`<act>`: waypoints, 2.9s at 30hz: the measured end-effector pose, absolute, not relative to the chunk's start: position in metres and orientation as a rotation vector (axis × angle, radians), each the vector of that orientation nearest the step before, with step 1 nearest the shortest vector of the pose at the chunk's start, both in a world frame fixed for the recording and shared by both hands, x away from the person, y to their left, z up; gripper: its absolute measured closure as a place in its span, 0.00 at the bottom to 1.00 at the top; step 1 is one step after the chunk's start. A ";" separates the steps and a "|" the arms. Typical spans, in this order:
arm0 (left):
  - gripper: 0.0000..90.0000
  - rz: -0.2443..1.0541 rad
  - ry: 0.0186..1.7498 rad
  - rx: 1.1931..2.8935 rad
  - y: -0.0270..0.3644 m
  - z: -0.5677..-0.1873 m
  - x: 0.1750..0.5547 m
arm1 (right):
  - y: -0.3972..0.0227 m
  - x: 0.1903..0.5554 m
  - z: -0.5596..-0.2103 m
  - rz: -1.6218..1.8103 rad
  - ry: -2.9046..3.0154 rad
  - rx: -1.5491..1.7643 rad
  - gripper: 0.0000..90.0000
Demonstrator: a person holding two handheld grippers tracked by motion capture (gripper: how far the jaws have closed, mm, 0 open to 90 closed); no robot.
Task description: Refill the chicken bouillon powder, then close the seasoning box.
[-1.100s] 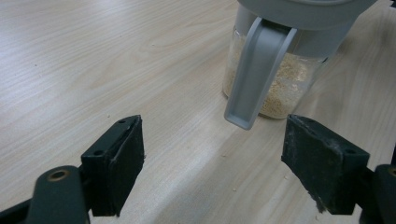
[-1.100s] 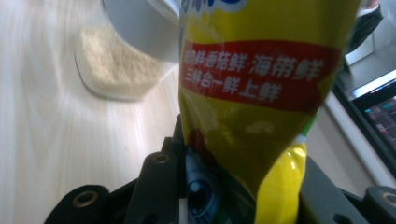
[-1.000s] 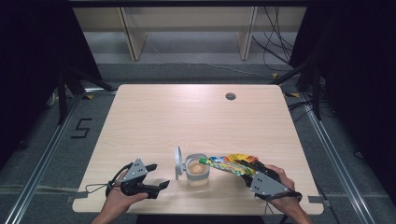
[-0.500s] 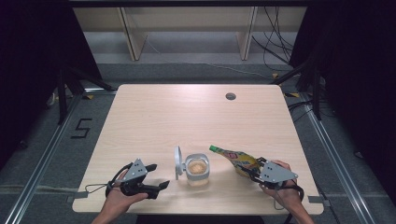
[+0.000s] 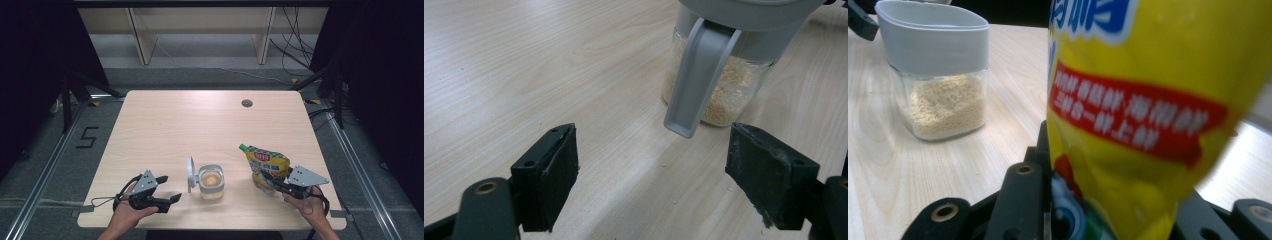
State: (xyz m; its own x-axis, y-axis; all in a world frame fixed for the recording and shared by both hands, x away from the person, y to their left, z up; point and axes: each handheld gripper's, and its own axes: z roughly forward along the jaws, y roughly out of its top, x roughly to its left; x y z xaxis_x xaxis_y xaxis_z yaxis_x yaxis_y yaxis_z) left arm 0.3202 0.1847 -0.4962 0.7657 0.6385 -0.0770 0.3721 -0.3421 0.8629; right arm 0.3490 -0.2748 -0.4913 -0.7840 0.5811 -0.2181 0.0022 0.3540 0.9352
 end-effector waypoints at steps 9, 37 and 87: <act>0.23 0.336 0.776 1.963 0.185 -0.496 0.319 | -0.277 0.348 -0.493 1.453 2.093 0.583 0.77; 0.23 0.341 0.766 1.958 0.186 -0.495 0.321 | -0.292 0.299 -0.477 1.361 2.060 0.988 0.32; 0.98 0.433 0.668 1.888 0.179 -0.474 0.302 | -0.296 0.274 -0.484 1.144 2.159 1.013 0.26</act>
